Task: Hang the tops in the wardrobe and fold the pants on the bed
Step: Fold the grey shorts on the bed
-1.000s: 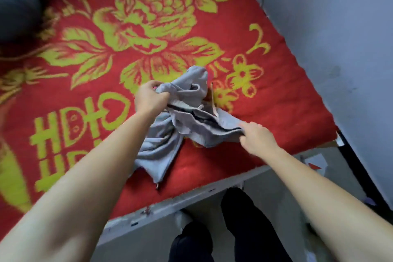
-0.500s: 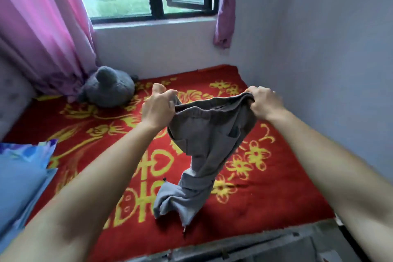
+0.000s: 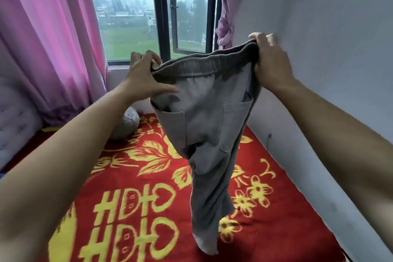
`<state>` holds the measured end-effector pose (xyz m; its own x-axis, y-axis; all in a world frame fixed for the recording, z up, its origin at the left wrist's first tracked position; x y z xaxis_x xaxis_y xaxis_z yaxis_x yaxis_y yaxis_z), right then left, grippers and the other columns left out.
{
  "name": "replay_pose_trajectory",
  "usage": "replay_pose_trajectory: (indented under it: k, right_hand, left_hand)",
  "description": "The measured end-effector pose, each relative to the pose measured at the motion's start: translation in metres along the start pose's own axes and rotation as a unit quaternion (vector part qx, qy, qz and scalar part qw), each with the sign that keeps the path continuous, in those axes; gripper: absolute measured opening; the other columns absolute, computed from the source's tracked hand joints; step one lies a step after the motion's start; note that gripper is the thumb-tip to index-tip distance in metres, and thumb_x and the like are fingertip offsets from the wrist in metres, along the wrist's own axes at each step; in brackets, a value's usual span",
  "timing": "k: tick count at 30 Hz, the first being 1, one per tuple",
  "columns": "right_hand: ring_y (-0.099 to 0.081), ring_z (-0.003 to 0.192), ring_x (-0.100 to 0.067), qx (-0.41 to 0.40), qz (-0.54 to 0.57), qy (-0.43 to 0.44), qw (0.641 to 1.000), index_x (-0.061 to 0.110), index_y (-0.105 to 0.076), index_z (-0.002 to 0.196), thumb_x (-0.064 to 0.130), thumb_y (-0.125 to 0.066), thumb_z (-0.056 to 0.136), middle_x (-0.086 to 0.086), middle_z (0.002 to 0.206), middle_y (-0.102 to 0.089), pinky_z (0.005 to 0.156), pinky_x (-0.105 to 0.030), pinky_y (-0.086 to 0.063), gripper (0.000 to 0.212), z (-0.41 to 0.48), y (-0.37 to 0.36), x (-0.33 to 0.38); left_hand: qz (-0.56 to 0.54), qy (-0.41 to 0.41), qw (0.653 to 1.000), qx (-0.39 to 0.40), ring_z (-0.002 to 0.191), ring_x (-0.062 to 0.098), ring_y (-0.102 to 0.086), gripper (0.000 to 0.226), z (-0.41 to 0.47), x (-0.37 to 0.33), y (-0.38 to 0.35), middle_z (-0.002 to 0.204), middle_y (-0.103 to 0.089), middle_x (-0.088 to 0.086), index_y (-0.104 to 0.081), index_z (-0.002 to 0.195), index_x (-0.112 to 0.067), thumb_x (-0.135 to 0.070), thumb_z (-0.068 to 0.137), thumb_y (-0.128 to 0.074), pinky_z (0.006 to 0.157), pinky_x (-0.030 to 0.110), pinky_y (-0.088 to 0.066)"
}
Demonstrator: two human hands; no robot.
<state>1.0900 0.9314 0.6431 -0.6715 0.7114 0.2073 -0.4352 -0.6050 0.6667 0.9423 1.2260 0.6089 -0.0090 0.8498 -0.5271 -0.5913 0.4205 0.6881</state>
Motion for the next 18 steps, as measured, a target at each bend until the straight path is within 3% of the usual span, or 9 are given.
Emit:
replay_pose_trajectory:
  k: [3,5,8,10,13,18]
  right_hand:
    - [-0.054,0.108,-0.047,0.004,-0.02,0.01,1.0,0.024,-0.046,0.14,0.005,-0.048,0.09,-0.018,0.133,-0.045,0.089,-0.048,-0.045,0.054,0.012,0.016,0.005]
    - [-0.051,0.114,-0.044,0.005,-0.048,0.029,0.998,0.026,-0.045,0.14,0.01,-0.049,0.092,-0.016,0.134,-0.045,0.089,-0.048,-0.045,0.051,0.016,0.027,0.007]
    - [-0.049,0.115,-0.042,-0.014,-0.085,0.05,0.995,0.018,-0.046,0.137,0.013,-0.048,0.096,-0.017,0.131,-0.047,0.089,-0.049,-0.047,0.041,0.019,0.038,0.016]
    - [-0.05,0.114,-0.044,-0.036,-0.095,0.044,0.994,0.011,-0.045,0.136,0.01,-0.047,0.096,-0.021,0.129,-0.047,0.088,-0.051,-0.049,0.04,0.023,0.044,0.02]
    - [-0.048,0.121,-0.04,-0.056,-0.072,0.039,0.995,0.017,-0.041,0.146,0.016,-0.047,0.097,-0.019,0.136,-0.046,0.091,-0.05,-0.047,0.049,0.026,0.049,0.017]
    - [-0.05,0.119,-0.038,-0.047,-0.132,0.019,0.99,0.021,-0.048,0.141,0.016,-0.049,0.095,-0.015,0.133,-0.049,0.084,-0.05,-0.049,0.046,0.027,0.038,0.006]
  left_hand:
    - [0.078,-0.024,0.992,-0.098,0.092,0.029,-0.061,0.018,0.008,-0.008,0.02,0.098,-0.064,0.007,-0.071,0.1,-0.023,-0.032,0.084,-0.073,0.073,0.03,-0.041]
    - [0.093,0.003,0.983,-0.158,0.081,0.028,-0.062,0.024,0.014,-0.007,0.036,0.082,-0.068,0.006,-0.075,0.091,-0.019,-0.042,0.086,-0.069,0.064,0.032,-0.04]
    - [0.084,0.041,0.969,-0.229,0.095,0.033,-0.059,0.037,0.026,-0.006,0.054,0.087,-0.061,0.01,-0.074,0.088,-0.011,-0.047,0.081,-0.07,0.07,0.037,-0.044]
    - [0.066,0.023,0.973,-0.22,0.098,0.034,-0.057,0.032,0.035,-0.01,0.055,0.095,-0.061,0.012,-0.069,0.086,-0.01,-0.041,0.08,-0.072,0.071,0.036,-0.042]
    - [-0.006,-0.009,0.984,-0.176,0.088,0.031,-0.062,0.025,0.042,-0.012,0.052,0.084,-0.061,0.007,-0.063,0.085,-0.012,-0.031,0.078,-0.078,0.07,0.037,-0.045]
    - [-0.002,-0.065,0.988,-0.142,0.086,0.021,-0.061,0.025,0.043,-0.011,0.053,0.085,-0.067,-0.001,-0.069,0.09,-0.025,-0.038,0.073,-0.083,0.07,0.031,-0.043]
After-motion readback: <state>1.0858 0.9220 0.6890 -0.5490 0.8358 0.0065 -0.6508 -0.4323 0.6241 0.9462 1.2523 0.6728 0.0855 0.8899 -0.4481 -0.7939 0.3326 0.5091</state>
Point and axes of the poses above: each hand's wrist, its own z-axis towards the middle knuckle, its own y-axis out of the back of the hand, x = y × z, the point moved 5 cm from there along z, towards the middle knuckle
